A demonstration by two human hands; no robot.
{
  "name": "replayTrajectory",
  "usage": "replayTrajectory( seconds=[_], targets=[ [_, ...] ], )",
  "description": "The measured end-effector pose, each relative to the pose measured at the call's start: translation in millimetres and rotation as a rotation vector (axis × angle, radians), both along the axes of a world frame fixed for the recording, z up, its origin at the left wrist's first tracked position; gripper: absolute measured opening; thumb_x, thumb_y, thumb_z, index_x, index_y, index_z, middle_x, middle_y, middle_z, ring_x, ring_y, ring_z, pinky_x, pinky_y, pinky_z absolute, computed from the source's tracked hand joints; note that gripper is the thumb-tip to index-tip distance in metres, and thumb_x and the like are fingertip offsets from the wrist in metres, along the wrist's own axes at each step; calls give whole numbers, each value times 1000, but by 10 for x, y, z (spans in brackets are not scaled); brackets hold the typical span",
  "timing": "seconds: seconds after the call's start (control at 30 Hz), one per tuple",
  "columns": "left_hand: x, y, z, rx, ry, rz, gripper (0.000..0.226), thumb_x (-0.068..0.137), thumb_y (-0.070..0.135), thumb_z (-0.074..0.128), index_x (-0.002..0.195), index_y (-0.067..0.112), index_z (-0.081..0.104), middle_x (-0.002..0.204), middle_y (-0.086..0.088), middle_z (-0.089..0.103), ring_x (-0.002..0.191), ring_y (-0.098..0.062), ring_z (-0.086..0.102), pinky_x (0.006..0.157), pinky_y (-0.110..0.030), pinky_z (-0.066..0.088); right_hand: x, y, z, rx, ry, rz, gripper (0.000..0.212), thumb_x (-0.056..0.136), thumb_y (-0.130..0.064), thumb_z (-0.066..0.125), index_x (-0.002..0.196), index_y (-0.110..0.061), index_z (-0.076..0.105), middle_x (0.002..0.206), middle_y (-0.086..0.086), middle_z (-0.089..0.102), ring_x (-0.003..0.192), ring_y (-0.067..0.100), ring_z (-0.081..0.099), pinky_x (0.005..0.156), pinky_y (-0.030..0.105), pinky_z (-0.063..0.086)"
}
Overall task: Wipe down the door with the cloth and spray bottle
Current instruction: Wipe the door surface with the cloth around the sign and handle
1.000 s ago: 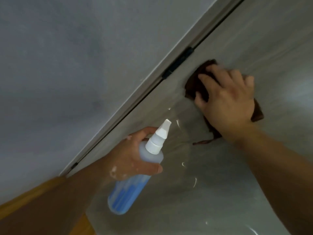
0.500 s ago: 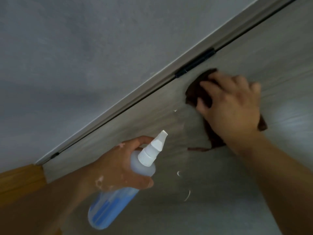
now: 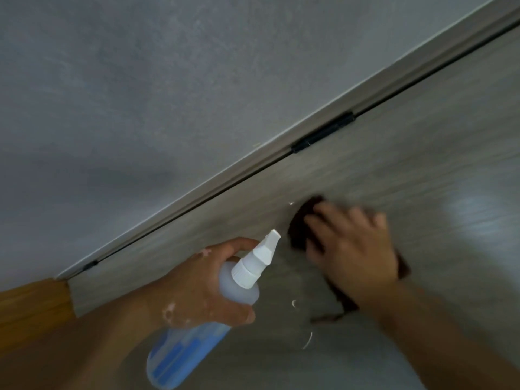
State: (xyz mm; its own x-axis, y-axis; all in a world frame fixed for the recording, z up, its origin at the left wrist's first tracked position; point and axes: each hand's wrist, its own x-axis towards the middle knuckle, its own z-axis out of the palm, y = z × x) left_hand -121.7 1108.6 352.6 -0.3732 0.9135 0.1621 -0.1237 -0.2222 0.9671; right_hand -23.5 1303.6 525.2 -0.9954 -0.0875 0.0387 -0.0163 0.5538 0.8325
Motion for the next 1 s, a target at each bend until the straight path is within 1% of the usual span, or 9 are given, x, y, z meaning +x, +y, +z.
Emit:
replayTrajectory(
  seconds=[0.2, 0.33, 0.4, 0.5, 0.57, 0.7, 0.8, 0.87, 1.0],
  targets=[
    [15, 4, -15, 10, 0, 21, 80, 53, 37, 90, 116, 59, 45, 100, 17, 65, 92, -9, 65, 78, -29, 59, -496, -64, 414, 33, 352, -75, 41, 93, -41, 64, 129, -21, 67, 139, 3, 59, 102, 35, 54, 83, 46, 35],
    [50, -69, -65, 4, -21, 35, 79, 50, 40, 88, 112, 62, 44, 100, 21, 64, 91, -7, 64, 76, -25, 57, -184, -12, -539, -45, 41, -36, 44, 77, -32, 82, 119, -22, 74, 134, 5, 65, 96, 32, 58, 83, 43, 32],
    [34, -129, -91, 4, -17, 42, 80, 52, 37, 88, 113, 61, 44, 99, 24, 64, 89, -5, 64, 75, -23, 55, 85, 2, -918, -60, -159, -4, 38, 76, -29, 78, 114, -23, 76, 131, 5, 66, 95, 30, 54, 82, 43, 32],
    [3, -204, -131, -15, -22, 31, 82, 54, 35, 89, 115, 63, 43, 102, 22, 64, 94, -7, 64, 80, -28, 56, 155, -22, -812, -88, -228, -15, 40, 76, -33, 80, 115, -25, 75, 129, 0, 66, 93, 27, 54, 80, 41, 33],
    [-10, -210, -147, -17, -27, 34, 82, 52, 37, 89, 117, 60, 45, 100, 18, 65, 94, -11, 65, 81, -32, 57, -69, -33, -462, -54, -125, -63, 45, 74, -38, 85, 116, -27, 74, 129, -1, 66, 93, 29, 56, 80, 40, 32],
    [46, -186, -152, -13, -35, 37, 83, 51, 38, 90, 116, 62, 44, 101, 21, 65, 96, -9, 65, 81, -28, 57, -529, -83, 194, 4, 199, -133, 41, 89, -40, 69, 127, -24, 69, 139, 1, 60, 103, 34, 56, 85, 47, 36],
    [99, -191, -174, -9, -46, 28, 82, 50, 40, 88, 115, 63, 43, 104, 20, 64, 97, -10, 64, 81, -27, 57, -588, -93, 15, 0, 268, -116, 40, 91, -36, 66, 127, -20, 67, 141, 4, 59, 102, 35, 55, 84, 46, 35],
    [140, -194, -215, -21, -50, 29, 80, 49, 41, 88, 115, 60, 46, 102, 16, 66, 95, -12, 65, 82, -30, 58, -499, -66, -431, -36, 163, -73, 39, 86, -31, 67, 123, -20, 71, 137, 7, 62, 99, 34, 54, 83, 43, 33],
    [154, -242, -346, -48, -32, 36, 80, 48, 43, 88, 116, 56, 48, 99, 14, 67, 92, -11, 66, 83, -38, 57, 135, -68, -1296, -76, -249, -35, 49, 82, -28, 41, 112, -18, 78, 126, 6, 69, 96, 29, 45, 81, 41, 31]
  ],
)
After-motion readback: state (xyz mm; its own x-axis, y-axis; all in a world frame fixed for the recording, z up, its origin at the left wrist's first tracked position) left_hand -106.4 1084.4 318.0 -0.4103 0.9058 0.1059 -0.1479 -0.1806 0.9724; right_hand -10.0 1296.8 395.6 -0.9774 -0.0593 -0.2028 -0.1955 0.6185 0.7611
